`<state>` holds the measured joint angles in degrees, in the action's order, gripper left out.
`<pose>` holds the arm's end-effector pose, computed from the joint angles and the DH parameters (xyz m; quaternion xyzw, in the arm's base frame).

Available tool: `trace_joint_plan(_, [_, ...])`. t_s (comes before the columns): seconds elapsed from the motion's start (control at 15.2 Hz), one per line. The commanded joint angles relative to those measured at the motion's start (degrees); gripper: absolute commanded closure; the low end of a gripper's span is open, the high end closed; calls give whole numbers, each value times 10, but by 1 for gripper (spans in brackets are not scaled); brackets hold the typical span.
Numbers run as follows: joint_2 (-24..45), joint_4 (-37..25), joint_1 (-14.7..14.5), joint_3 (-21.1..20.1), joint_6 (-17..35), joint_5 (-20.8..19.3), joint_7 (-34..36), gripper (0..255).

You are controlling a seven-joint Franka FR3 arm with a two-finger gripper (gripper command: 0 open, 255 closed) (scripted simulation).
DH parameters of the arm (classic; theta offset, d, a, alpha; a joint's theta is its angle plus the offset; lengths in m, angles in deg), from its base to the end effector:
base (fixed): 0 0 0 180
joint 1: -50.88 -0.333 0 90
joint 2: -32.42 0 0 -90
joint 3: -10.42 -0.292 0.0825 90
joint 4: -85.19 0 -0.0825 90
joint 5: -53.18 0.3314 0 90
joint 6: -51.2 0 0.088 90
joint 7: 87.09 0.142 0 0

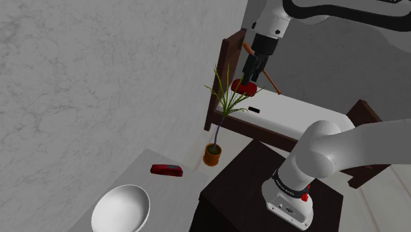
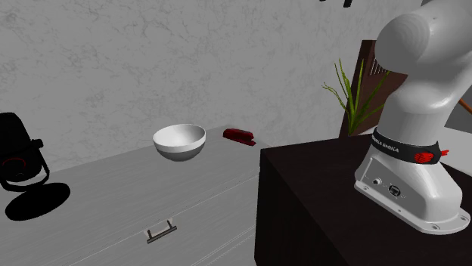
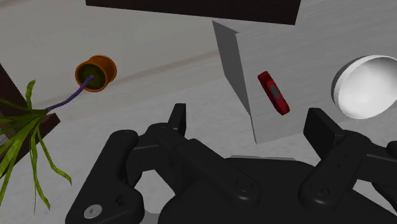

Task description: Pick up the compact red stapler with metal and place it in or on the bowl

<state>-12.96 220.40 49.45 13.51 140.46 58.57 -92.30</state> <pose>0.2680 0.0021 0.5382 -0.9970 -0.0394 0.0019 0.0664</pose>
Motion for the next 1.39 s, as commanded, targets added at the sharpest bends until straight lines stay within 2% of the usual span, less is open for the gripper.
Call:
trace_joint_plan(0.0, [0,0,0,0,0,0,0,0])
trace_joint_plan(0.66, [74,119,-48,-48,209,22,-33,0])
trace_joint_plan(1.32, [238,163,-94,-98,435,38,-62,0])
